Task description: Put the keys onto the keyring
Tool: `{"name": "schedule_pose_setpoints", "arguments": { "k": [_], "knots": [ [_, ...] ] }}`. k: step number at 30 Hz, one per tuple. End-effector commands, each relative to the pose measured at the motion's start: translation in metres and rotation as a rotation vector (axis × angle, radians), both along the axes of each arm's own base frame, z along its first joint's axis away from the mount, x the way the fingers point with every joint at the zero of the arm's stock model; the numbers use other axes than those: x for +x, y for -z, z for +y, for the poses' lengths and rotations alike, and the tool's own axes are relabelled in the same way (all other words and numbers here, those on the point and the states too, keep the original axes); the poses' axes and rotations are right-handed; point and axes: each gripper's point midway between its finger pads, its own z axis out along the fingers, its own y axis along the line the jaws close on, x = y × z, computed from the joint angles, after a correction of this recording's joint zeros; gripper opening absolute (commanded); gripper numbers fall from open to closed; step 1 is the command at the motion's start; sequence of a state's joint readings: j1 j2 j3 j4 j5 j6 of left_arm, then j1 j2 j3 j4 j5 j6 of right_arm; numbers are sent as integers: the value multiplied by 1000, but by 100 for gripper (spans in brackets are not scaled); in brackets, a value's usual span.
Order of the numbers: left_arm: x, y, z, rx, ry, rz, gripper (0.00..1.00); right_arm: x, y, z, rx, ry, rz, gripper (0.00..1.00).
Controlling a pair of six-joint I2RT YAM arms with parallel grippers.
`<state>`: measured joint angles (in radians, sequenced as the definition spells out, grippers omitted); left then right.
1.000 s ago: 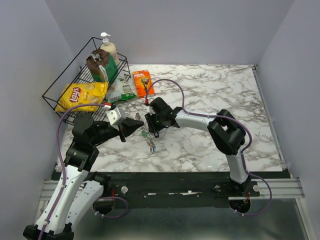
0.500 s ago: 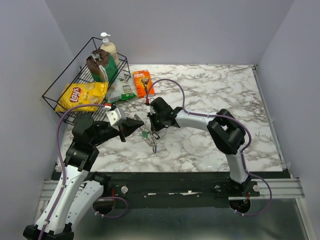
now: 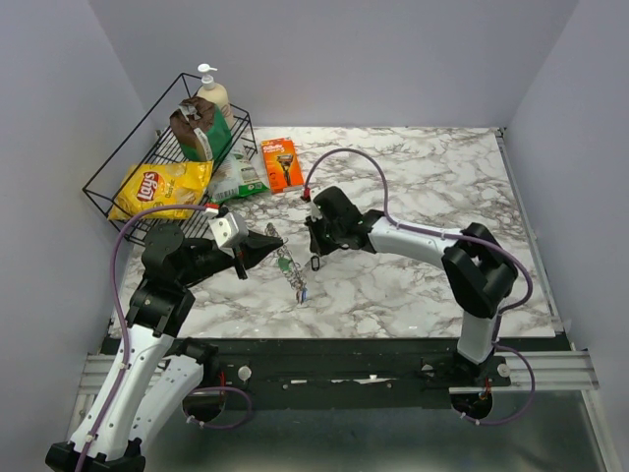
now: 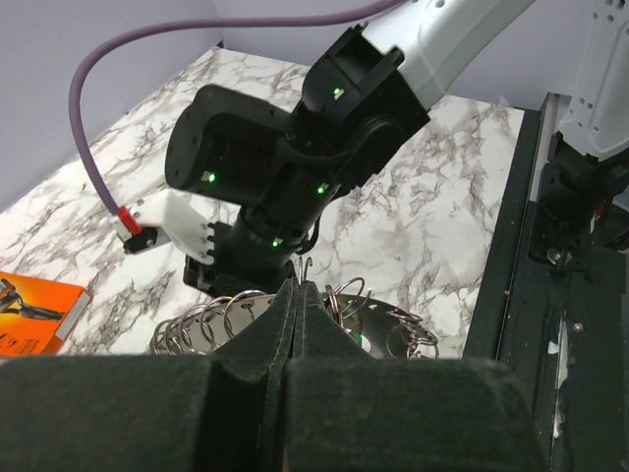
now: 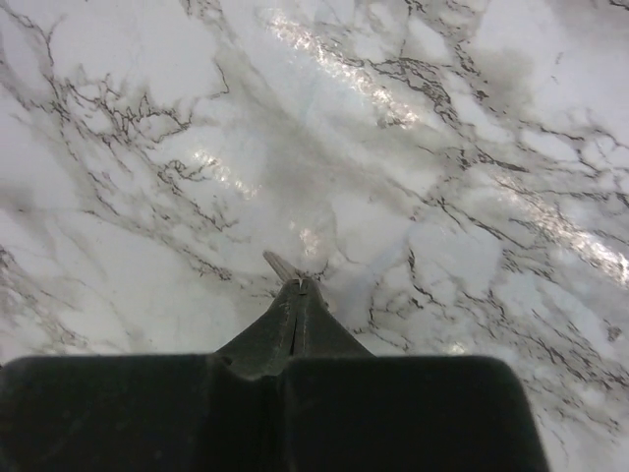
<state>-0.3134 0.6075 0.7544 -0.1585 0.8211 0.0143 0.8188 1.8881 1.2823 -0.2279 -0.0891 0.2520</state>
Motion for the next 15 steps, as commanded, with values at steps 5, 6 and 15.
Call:
{"name": "schedule_pose_setpoints", "arguments": {
  "k": [5,6,15],
  "knots": [
    [-5,-9,-3,-13,40,-49,0,4,-32,-28,13,35,-84,1],
    [-5,-9,-3,-12,42,-51,0,4,-34,-30,14,36,-87,1],
    [-8,-7,-6,-9,76,-41,0,-1,-41,-43,29,46,-100,1]
  ]
}}
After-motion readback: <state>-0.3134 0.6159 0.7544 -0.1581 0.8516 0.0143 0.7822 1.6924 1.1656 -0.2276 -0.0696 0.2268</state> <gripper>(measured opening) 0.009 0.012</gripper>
